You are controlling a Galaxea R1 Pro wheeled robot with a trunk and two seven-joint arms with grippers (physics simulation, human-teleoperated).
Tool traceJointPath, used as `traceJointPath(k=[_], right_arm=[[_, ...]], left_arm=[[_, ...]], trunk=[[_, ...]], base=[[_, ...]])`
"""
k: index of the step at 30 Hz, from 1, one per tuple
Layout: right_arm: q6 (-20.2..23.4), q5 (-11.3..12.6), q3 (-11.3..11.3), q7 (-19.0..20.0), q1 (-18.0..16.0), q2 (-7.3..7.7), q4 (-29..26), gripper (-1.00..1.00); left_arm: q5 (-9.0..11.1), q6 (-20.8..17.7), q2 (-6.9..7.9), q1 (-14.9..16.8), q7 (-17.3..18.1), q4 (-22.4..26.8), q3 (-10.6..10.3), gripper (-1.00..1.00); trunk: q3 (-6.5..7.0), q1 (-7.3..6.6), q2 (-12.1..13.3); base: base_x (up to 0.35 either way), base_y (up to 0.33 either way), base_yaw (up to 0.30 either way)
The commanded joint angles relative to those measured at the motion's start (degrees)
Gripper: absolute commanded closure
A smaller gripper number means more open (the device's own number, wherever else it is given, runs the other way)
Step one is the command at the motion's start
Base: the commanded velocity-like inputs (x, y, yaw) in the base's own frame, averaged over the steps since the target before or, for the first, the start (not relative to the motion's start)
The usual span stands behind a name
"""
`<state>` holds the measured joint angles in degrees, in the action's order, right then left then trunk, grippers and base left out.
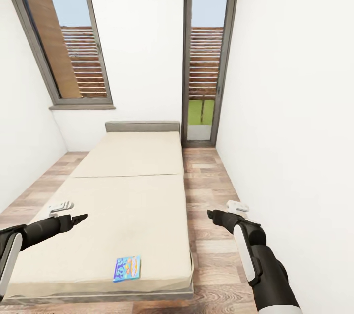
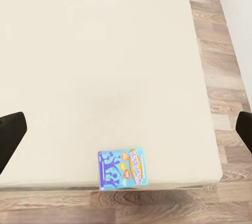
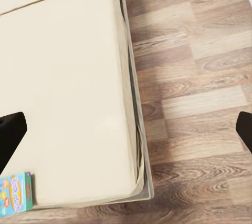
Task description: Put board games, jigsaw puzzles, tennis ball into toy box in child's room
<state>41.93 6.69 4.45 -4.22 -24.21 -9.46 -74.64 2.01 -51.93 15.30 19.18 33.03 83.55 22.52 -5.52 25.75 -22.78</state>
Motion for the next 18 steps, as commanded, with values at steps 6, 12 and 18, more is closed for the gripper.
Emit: traceJointPath(k=[6,12,18], right_arm=[[0.2,0.6,0.0,-0.5,-0.1,-0.04,-0.1,-1.0],[0.2,0.6,0.0,-0.4,-0.1,-0.04,-0.1,-1.0],[0.2,0.6,0.0,-0.4,-0.1,-0.04,-0.1,-1.0]], left_arm=[[0.2,-0.4,0.0,0.1,0.1,0.1,0.1,-1.0],[0.2,-0.5,0.0,0.1,0.1,0.1,0.1,-1.0],[0.2,-0.5,0.0,0.1,0.1,0.1,0.1,-1.0]], trunk=[[-0.12,0.03,-0.1],[-0.12,0.03,-0.1],[-0.12,0.03,-0.1]], base=[[-0.074,-0.083,0.017],[-0.023,-0.065,0.003],[-0.004,-0.016,0.0]])
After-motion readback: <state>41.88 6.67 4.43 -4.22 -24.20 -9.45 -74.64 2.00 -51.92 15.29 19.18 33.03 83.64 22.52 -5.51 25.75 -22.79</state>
